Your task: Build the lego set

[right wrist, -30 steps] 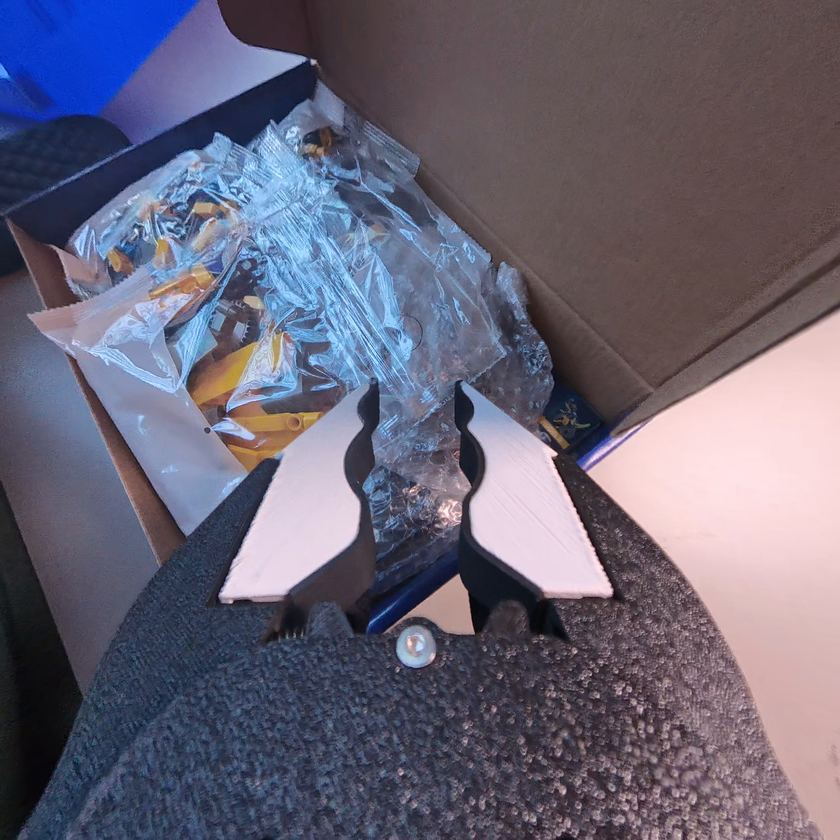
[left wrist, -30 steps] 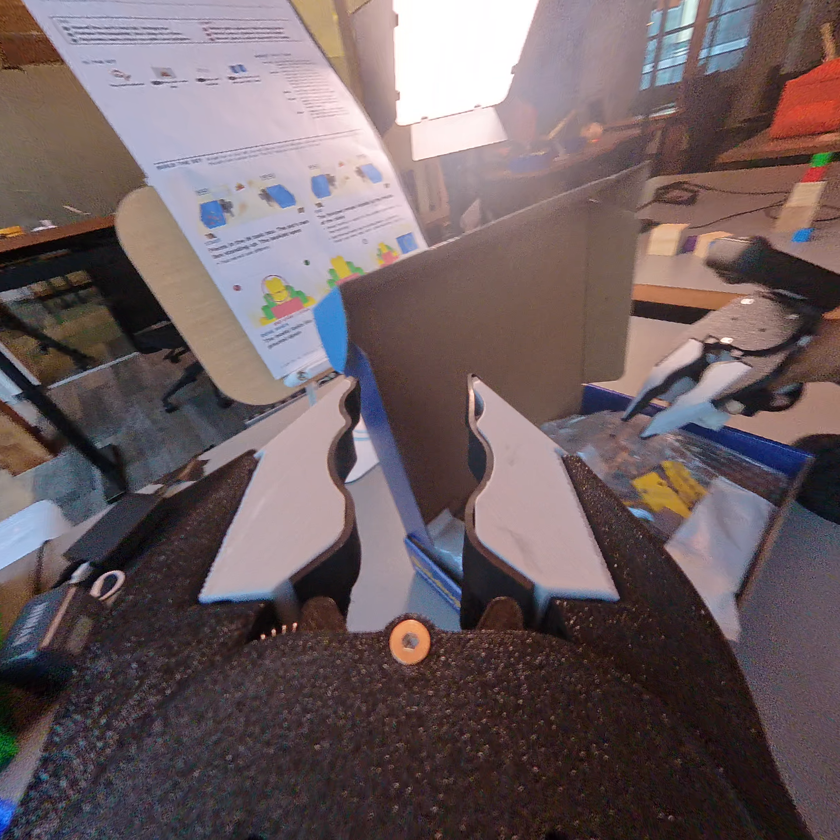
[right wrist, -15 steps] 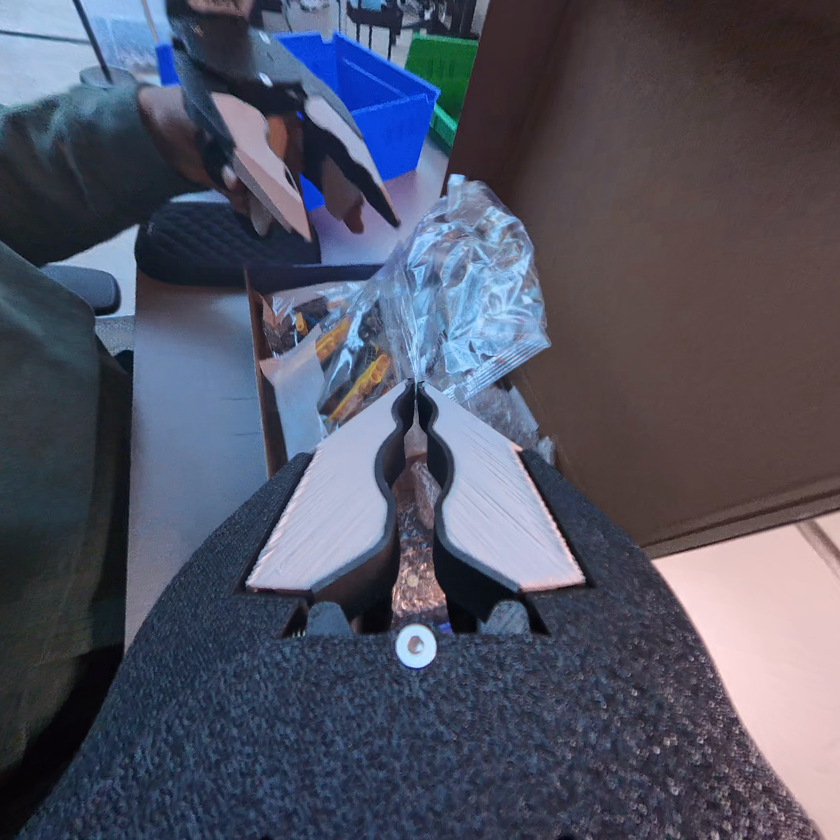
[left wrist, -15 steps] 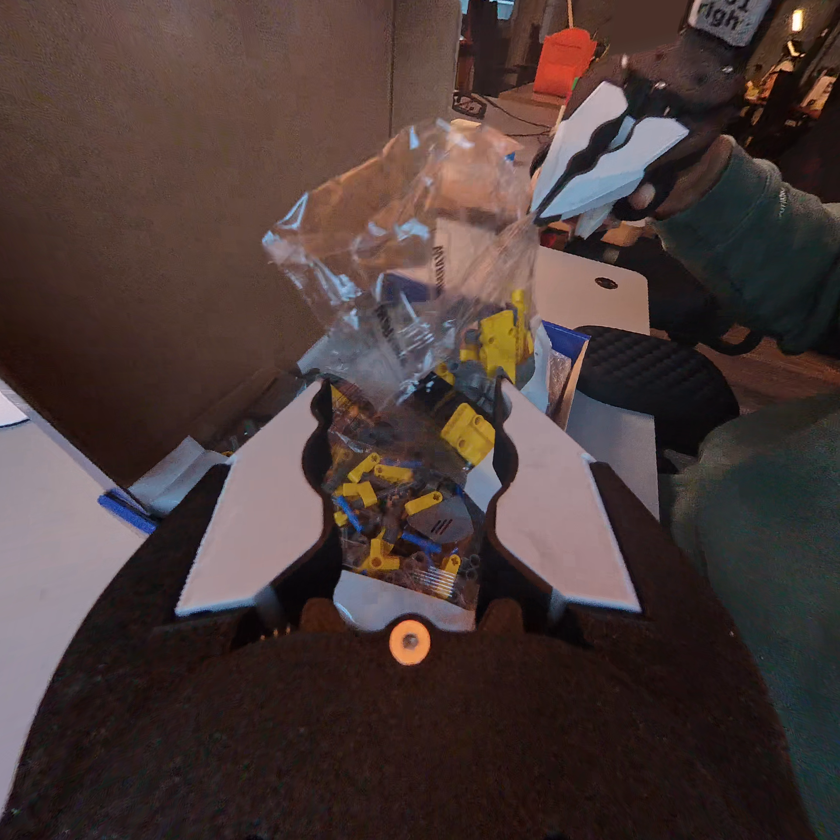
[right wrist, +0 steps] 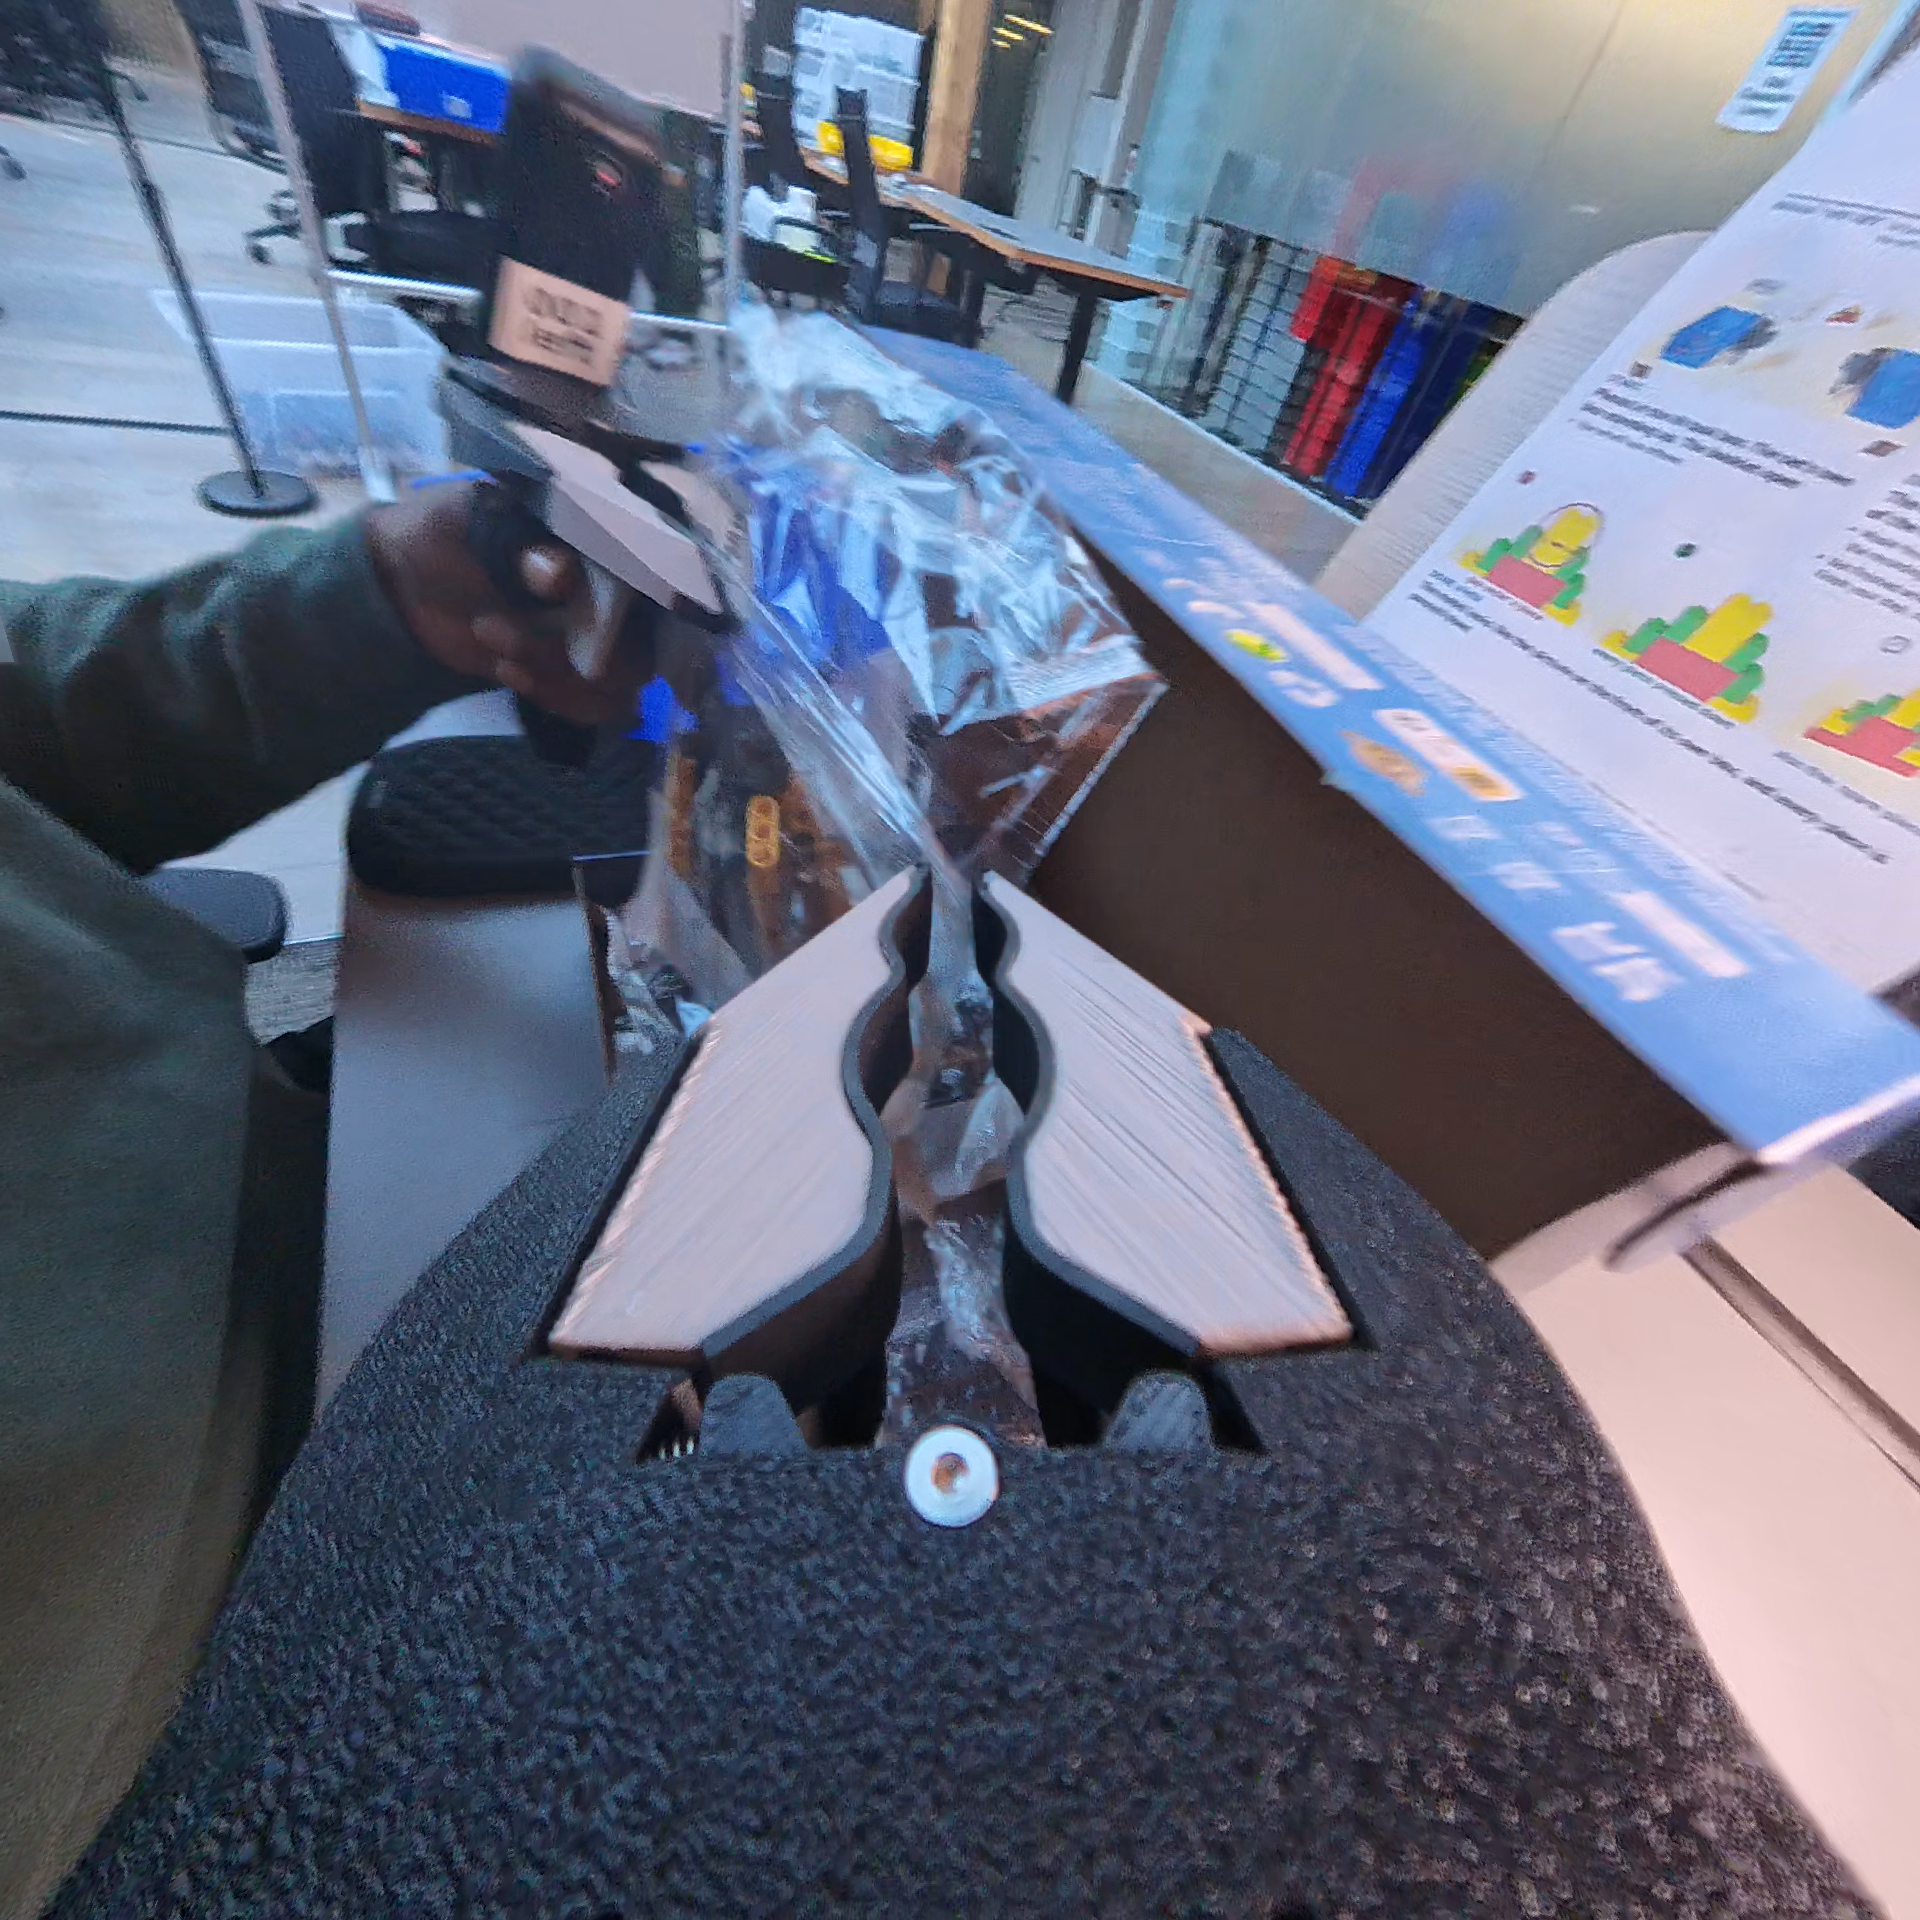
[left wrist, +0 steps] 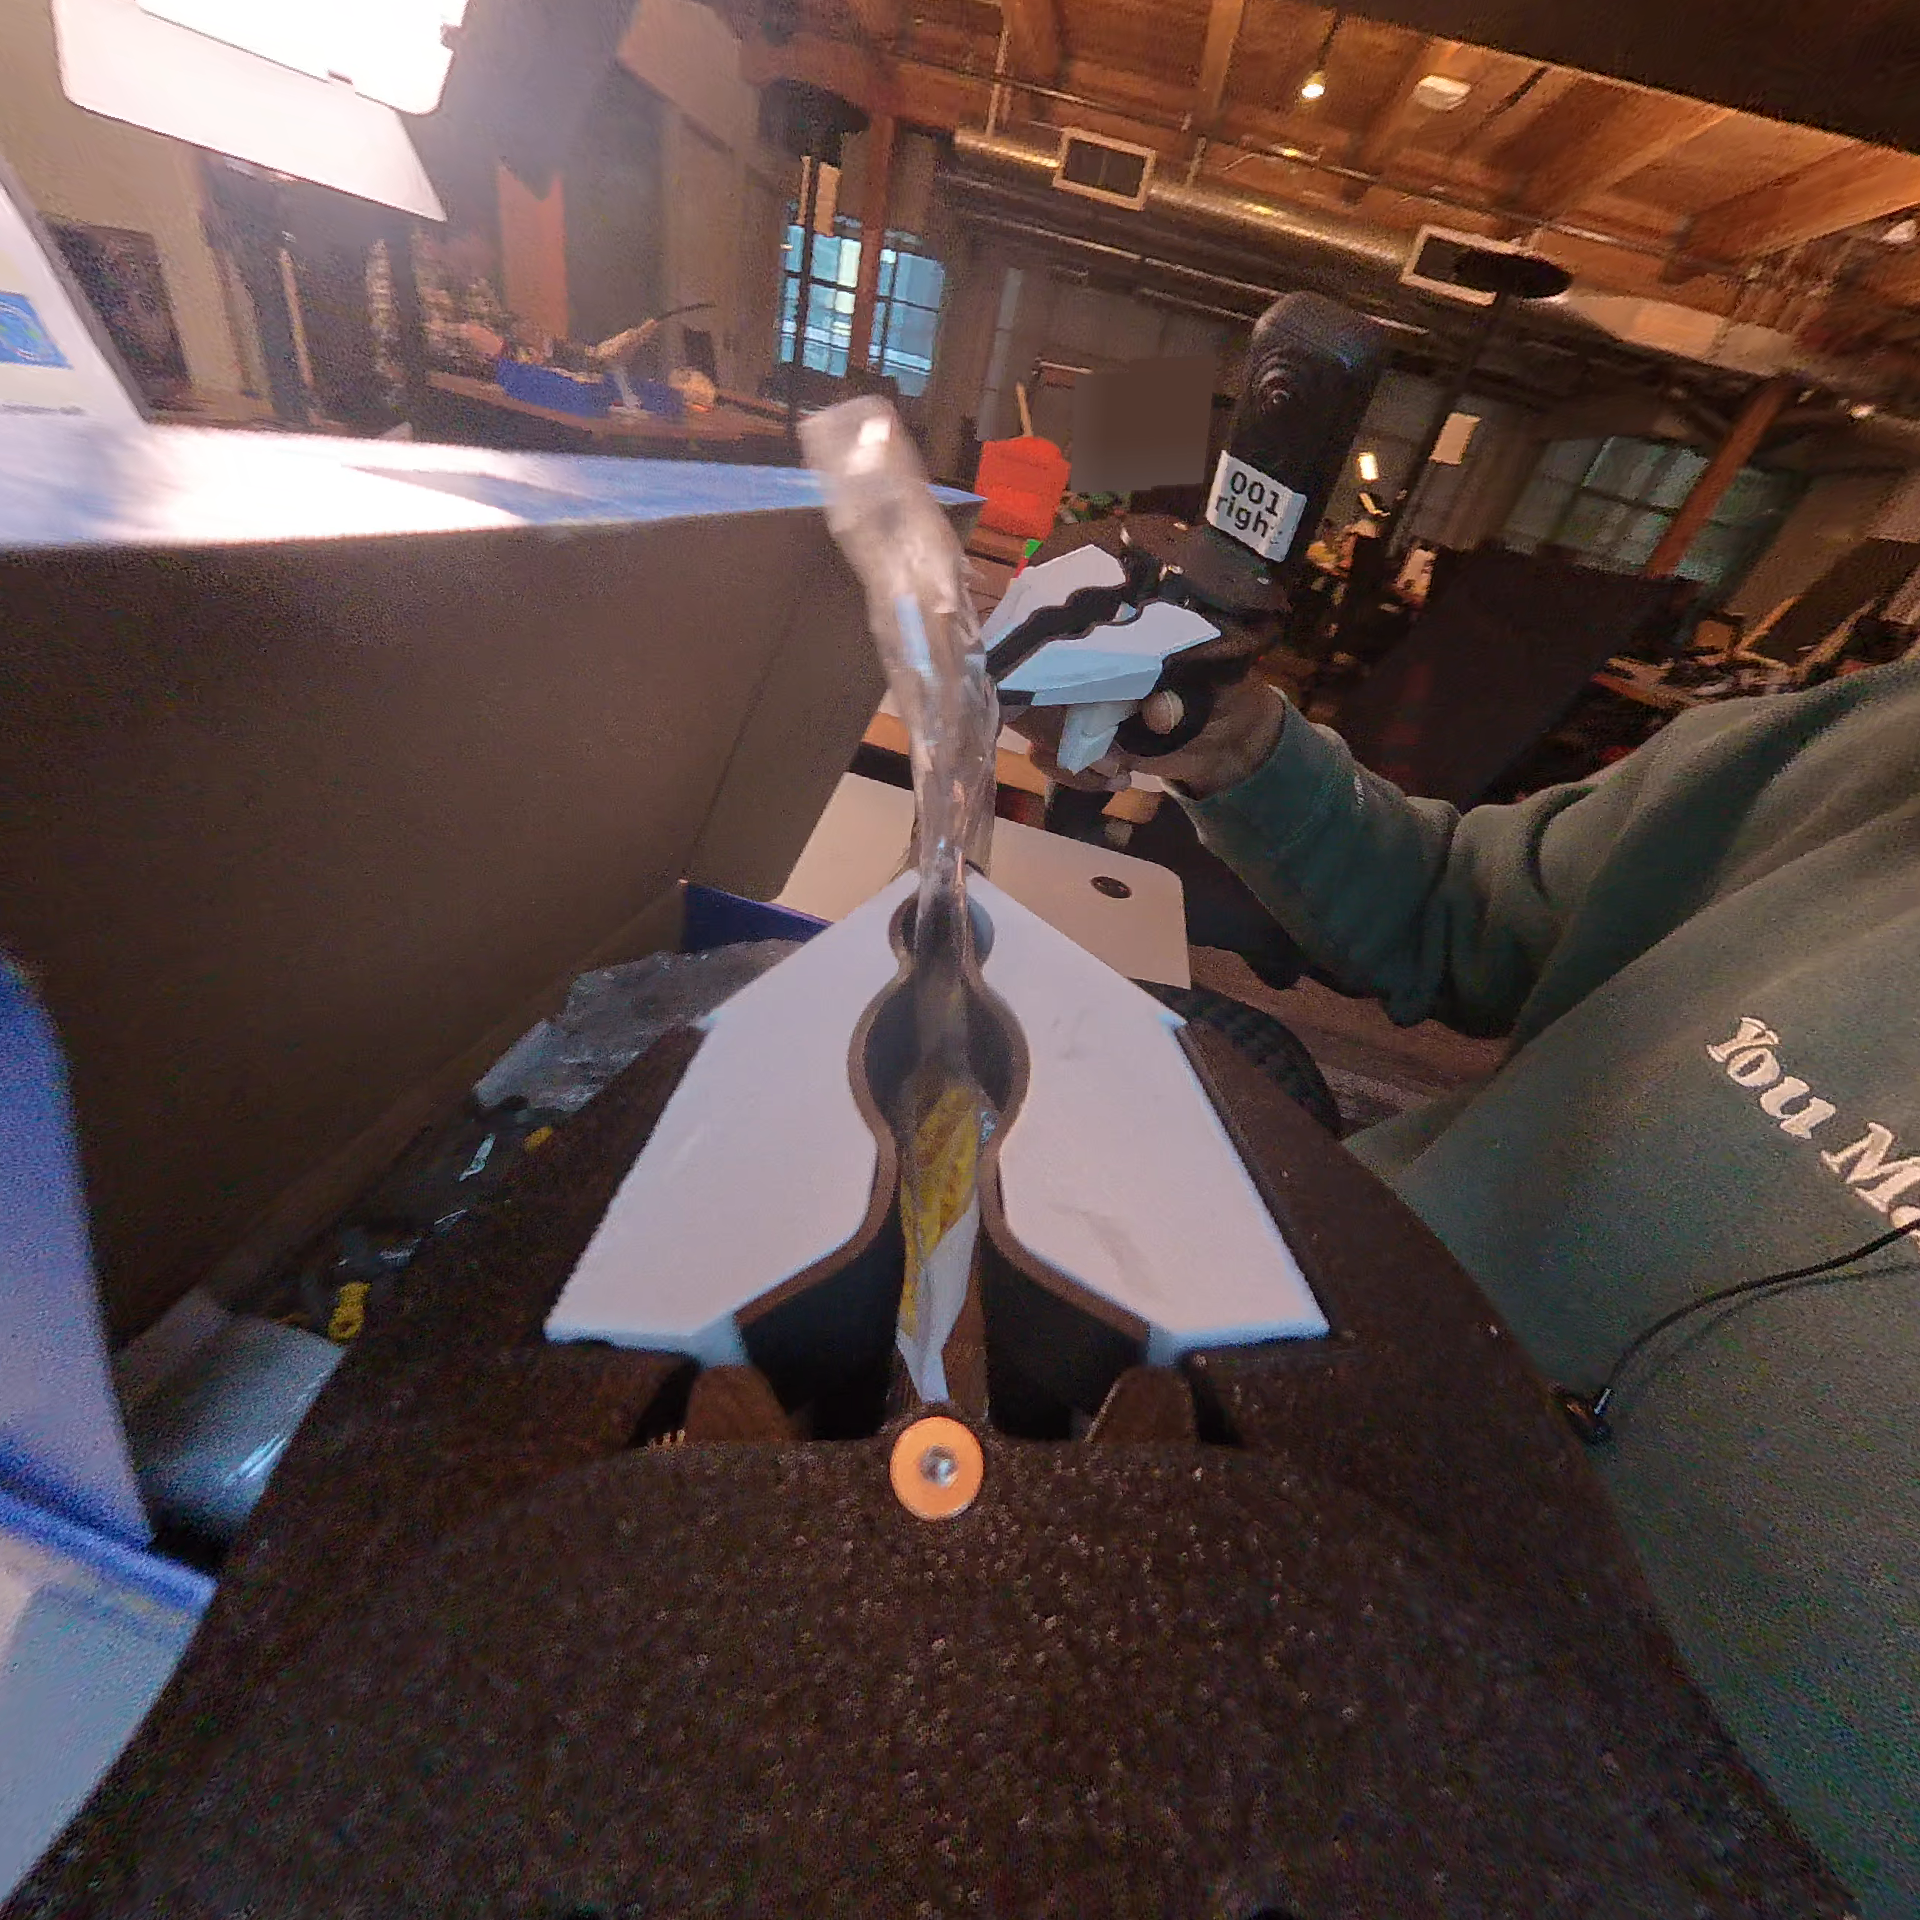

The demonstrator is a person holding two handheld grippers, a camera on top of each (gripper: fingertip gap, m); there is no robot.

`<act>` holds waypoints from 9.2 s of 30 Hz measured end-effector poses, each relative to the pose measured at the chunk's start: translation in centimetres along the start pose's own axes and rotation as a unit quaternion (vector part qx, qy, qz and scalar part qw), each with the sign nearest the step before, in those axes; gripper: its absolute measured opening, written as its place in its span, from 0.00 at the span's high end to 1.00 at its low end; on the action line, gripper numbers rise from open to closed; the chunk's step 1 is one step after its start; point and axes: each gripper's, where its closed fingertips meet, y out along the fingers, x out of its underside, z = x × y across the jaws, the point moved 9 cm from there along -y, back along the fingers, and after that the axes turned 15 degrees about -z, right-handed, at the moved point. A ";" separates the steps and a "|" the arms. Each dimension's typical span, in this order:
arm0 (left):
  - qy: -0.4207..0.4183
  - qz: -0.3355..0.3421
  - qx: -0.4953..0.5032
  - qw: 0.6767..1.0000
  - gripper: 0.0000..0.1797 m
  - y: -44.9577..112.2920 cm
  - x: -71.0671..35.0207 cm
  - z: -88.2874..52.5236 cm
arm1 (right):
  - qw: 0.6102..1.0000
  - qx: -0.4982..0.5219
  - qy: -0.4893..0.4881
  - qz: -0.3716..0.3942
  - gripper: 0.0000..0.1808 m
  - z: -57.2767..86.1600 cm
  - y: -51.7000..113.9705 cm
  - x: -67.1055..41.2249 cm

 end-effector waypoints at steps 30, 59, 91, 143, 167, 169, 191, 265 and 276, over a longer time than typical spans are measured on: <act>-0.126 0.095 -0.254 0.954 1.00 -20.0 -0.2 -3.7 | 0.937 0.343 0.058 -0.018 0.88 15.9 2.8 1.3; -0.007 -0.437 -0.416 0.798 0.73 -14.7 6.8 -16.4 | 0.939 0.341 0.049 -0.001 0.88 15.7 2.4 1.7; 0.086 -0.554 -0.238 0.793 1.00 -7.7 5.5 -17.8 | 0.942 0.325 0.067 0.046 0.89 17.4 3.8 2.6; 0.023 -0.612 -0.054 0.788 0.87 -5.6 6.2 -30.5 | 0.942 0.333 0.041 0.026 0.89 16.8 3.0 2.4; 0.095 -0.272 -0.260 0.922 0.76 -6.0 -5.9 -16.9 | 0.952 0.299 0.053 0.037 0.89 16.5 2.4 1.8; 0.078 -0.228 -0.252 0.937 0.76 -5.5 -5.2 -15.0 | 0.958 0.277 0.063 0.042 0.88 16.0 1.9 1.4; -0.059 -0.042 -0.355 0.932 0.96 -2.4 0.3 -19.9 | 0.952 -0.137 -0.124 -0.244 0.68 -6.1 16.5 4.6; -0.049 0.012 -0.340 0.939 0.98 -2.3 2.6 -19.3 | 0.888 0.225 -0.063 -0.396 1.00 7.4 -0.2 21.8; -0.049 0.012 -0.340 0.939 0.98 -2.3 2.7 -19.4 | 0.950 0.150 0.224 -0.156 1.00 10.8 -7.3 11.4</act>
